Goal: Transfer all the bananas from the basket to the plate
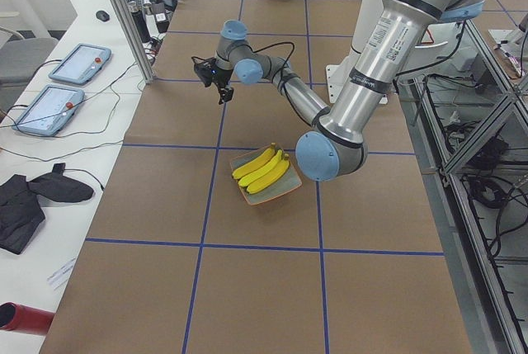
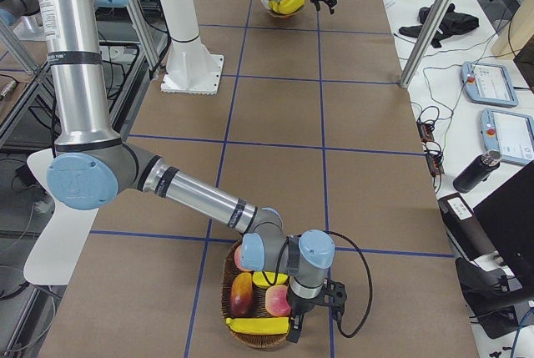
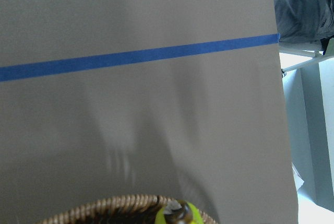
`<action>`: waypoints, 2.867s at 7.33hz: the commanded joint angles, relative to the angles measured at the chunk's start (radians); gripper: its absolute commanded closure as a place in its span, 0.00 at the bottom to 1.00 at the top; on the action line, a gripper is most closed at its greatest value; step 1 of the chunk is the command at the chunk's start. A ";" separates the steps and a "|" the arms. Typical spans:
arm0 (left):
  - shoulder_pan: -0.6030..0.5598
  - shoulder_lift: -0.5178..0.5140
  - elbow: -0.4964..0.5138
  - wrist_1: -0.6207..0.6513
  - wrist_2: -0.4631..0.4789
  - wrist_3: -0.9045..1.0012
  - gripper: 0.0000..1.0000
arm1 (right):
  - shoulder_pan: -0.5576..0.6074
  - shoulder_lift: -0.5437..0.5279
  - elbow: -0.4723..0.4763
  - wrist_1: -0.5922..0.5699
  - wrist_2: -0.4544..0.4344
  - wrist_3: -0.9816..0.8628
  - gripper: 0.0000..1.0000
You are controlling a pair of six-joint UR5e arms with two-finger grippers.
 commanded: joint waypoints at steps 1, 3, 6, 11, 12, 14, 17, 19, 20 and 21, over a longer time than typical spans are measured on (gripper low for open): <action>0.000 0.000 -0.003 0.001 0.000 -0.001 0.00 | -0.002 0.000 -0.005 0.000 0.001 -0.002 0.12; 0.000 0.000 -0.003 0.001 0.000 -0.001 0.00 | -0.005 0.000 -0.006 0.000 0.003 0.000 0.18; 0.002 0.002 -0.002 0.001 0.000 0.001 0.00 | -0.017 0.000 -0.006 0.000 0.003 0.002 0.31; 0.002 0.006 0.000 -0.001 0.002 0.001 0.00 | -0.025 0.000 0.006 0.000 0.001 -0.002 1.00; 0.002 0.005 0.000 -0.001 0.002 -0.001 0.00 | -0.025 0.001 0.017 0.000 0.000 -0.003 1.00; 0.003 0.005 0.000 -0.002 0.000 -0.001 0.00 | -0.025 -0.002 0.060 -0.002 -0.006 -0.015 1.00; 0.002 0.003 0.001 -0.001 0.000 -0.001 0.00 | -0.022 -0.050 0.127 -0.027 -0.009 -0.136 1.00; 0.002 0.005 -0.003 0.001 0.000 -0.001 0.00 | 0.030 -0.060 0.249 -0.168 0.003 -0.239 1.00; 0.003 0.006 -0.002 -0.001 0.000 -0.001 0.00 | 0.059 -0.045 0.299 -0.251 0.001 -0.283 1.00; 0.003 0.006 0.000 -0.001 0.002 -0.001 0.00 | 0.084 -0.025 0.337 -0.320 0.000 -0.304 1.00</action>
